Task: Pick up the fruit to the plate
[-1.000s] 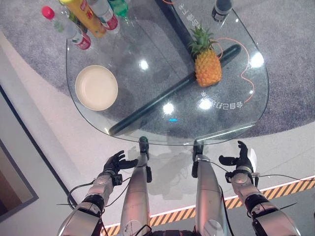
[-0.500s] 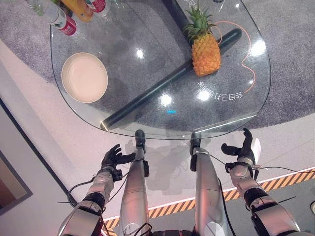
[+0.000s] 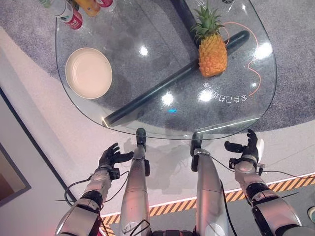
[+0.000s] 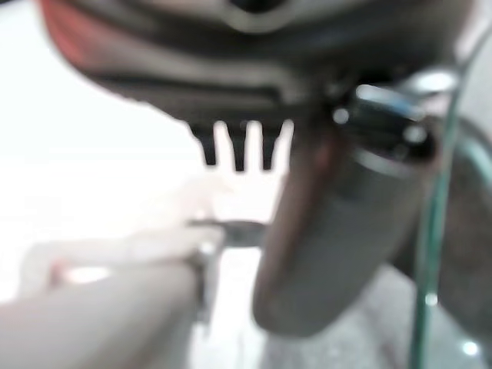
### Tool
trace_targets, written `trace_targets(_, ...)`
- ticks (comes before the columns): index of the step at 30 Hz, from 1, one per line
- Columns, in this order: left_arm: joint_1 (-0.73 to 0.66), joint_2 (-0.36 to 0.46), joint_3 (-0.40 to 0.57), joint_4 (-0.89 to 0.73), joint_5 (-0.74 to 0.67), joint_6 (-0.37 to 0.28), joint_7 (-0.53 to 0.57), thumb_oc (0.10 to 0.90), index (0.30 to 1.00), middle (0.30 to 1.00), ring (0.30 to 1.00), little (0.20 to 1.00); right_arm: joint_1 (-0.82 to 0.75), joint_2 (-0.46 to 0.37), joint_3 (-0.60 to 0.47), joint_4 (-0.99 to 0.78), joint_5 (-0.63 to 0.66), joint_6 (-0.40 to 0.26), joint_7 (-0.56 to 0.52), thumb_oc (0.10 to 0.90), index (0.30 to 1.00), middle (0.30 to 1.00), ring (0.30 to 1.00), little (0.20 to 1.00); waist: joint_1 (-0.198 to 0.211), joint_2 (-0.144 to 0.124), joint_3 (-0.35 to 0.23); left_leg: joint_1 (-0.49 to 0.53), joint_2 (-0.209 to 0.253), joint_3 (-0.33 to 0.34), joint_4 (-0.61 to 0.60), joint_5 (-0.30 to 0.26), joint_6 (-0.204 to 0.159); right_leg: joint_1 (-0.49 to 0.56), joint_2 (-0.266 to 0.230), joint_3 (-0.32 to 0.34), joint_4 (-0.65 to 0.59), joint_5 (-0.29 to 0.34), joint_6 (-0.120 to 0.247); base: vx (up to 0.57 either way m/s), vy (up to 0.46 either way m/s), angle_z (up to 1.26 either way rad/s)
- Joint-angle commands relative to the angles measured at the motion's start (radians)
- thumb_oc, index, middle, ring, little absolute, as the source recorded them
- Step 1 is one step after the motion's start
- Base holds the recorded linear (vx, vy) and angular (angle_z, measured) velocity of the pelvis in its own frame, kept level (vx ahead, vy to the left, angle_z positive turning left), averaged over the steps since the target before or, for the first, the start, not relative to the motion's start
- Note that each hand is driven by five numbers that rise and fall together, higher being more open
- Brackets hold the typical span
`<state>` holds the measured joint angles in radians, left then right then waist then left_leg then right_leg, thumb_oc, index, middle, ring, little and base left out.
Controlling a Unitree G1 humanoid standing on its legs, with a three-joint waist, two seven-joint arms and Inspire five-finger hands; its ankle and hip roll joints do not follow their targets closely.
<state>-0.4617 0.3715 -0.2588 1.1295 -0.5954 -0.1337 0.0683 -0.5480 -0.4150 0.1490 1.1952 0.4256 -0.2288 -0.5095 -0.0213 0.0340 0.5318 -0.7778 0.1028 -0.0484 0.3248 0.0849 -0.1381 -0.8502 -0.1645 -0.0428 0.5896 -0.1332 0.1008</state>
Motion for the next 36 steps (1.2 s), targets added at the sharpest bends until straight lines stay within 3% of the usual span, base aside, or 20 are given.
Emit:
trace_targets(1,0.016,0.072,0.036,0.04,0.01,-0.002,-0.015,0.8,0.9,0.9,0.9,0.9,0.048,-0.148,-0.107,0.019,0.205,-0.081,0.006,0.8,0.9,0.9,0.9,0.9,0.015,-0.044,-0.012,-0.042,-0.058,0.024,0.156,-0.111,0.046,0.061,0.039,-0.045,-0.166,0.13,-0.016,0.02,-0.033,0.03)
trace_targets(5,0.016,0.087,0.025,0.039,0.007,0.003,-0.015,0.8,0.9,0.9,0.9,0.9,0.028,-0.217,-0.182,0.001,0.337,-0.122,0.002,0.8,0.9,0.9,0.9,0.9,0.019,-0.052,-0.012,-0.037,-0.06,0.024,0.152,-0.116,0.05,0.068,0.039,-0.05,-0.176,0.14,-0.011,0.01,-0.045,0.02)
trace_targets(10,0.031,0.102,0.012,0.033,0.001,0.006,-0.017,0.8,0.9,0.9,0.9,0.9,-0.007,-0.294,-0.236,-0.085,0.355,-0.205,-0.162,0.8,0.9,0.9,0.9,0.9,0.018,-0.058,-0.012,-0.016,-0.066,0.024,0.129,-0.115,0.055,0.084,0.038,-0.057,-0.196,0.155,-0.005,0.0,-0.014,0.01)
trace_targets(15,0.024,0.103,-0.004,0.011,-0.02,0.022,-0.005,0.8,0.9,0.9,0.9,0.9,-0.073,-0.338,-0.231,-0.242,0.275,-0.285,-0.329,0.8,0.9,0.9,0.9,0.9,0.014,-0.058,-0.012,-0.01,-0.071,0.025,0.106,-0.107,0.057,0.085,0.038,-0.059,-0.216,0.162,-0.004,-0.02,0.024,0.0)
trace_targets(20,0.027,0.1,-0.01,-0.008,-0.036,0.029,0.004,0.8,0.9,0.9,0.9,0.9,-0.121,-0.361,-0.176,-0.482,0.111,-0.299,-0.455,0.8,0.9,0.9,0.9,0.9,0.007,-0.053,-0.012,-0.007,-0.075,0.027,0.081,-0.095,0.057,0.083,0.035,-0.06,-0.231,0.164,-0.003,-0.02,0.051,0.0)
trace_targets(24,0.033,0.09,-0.005,-0.009,-0.04,0.024,0.007,0.8,0.9,0.9,0.9,0.9,-0.116,-0.341,-0.158,-0.68,-0.016,-0.283,-0.49,0.8,0.9,0.9,0.9,0.9,-0.001,-0.05,-0.012,-0.003,-0.077,0.027,0.062,-0.086,0.058,0.085,0.035,-0.059,-0.244,0.162,0.0,-0.02,0.034,0.02)
trace_targets(27,0.034,0.083,0.007,-0.008,-0.036,0.019,-0.002,0.8,0.9,0.9,0.9,0.9,-0.138,-0.325,-0.112,-0.867,-0.129,-0.189,-0.49,0.8,0.9,0.9,0.9,0.9,-0.006,-0.043,-0.012,-0.002,-0.08,0.028,0.05,-0.081,0.059,0.084,0.033,-0.058,-0.252,0.158,0.0,-0.03,0.052,0.0)
trace_targets(36,0.042,0.055,0.015,-0.007,-0.002,0.0,-0.009,0.8,0.9,0.9,0.9,0.9,-0.198,-0.266,0.01,-1.019,-0.198,-0.059,-0.315,0.8,0.9,0.9,0.9,0.9,0.0,-0.033,-0.012,0.005,-0.082,0.035,0.035,-0.068,0.057,0.093,0.029,-0.069,-0.261,0.152,-0.005,0.0,0.0,0.0)
